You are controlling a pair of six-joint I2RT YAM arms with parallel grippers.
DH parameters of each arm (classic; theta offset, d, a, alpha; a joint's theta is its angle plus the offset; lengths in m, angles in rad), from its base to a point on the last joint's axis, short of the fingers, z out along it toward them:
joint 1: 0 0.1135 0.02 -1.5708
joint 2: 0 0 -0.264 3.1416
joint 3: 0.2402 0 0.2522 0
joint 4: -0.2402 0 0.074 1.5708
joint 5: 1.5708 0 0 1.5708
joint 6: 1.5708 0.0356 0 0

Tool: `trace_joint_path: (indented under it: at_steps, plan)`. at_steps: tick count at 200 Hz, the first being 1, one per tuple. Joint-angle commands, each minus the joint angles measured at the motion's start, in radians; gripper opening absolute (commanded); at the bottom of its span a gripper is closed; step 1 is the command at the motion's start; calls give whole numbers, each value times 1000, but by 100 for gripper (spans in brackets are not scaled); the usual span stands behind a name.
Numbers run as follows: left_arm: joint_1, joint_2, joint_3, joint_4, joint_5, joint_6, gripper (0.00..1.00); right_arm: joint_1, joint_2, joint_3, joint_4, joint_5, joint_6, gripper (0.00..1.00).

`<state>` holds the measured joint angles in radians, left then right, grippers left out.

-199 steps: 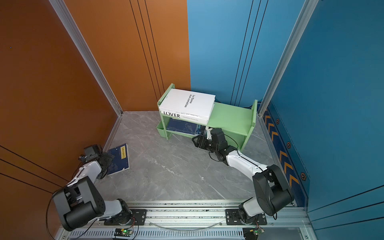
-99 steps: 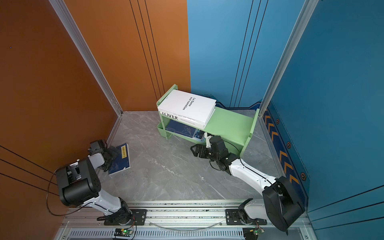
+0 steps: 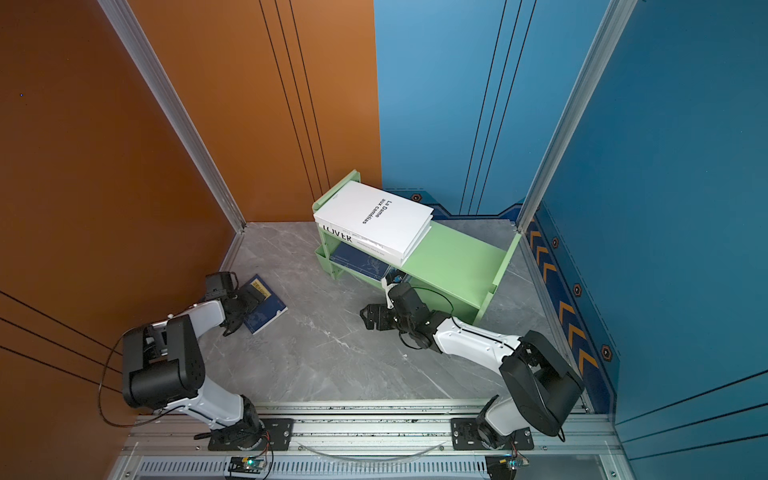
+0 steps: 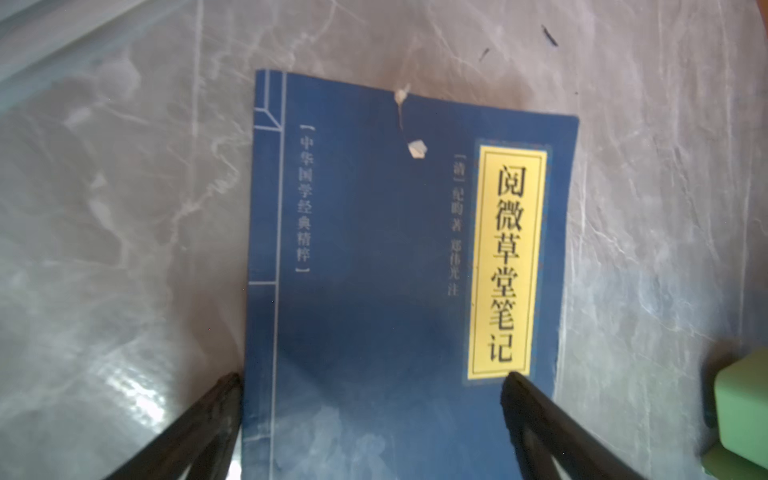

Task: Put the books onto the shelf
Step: 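Lower the left gripper over the yellow-labelled blue paperback while the right draws back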

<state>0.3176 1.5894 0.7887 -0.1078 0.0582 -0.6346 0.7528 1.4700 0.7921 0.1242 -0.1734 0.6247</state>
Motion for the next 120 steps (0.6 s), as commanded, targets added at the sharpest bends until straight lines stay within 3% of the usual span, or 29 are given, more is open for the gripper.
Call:
trace_joint_path:
  at_steps: [1,36,62,120]
  plan:
    - [-9,48,13,-119,40,-5,97,9,8,18,27,-32,-10,91]
    - [17,74,91,-208,-71,16,98,78,61,30,53,-28,-4,90]
    - [47,85,118,-215,-63,15,99,78,95,12,80,6,26,90]
    - [49,86,97,-179,-30,17,99,-80,47,-36,31,-7,-14,86]
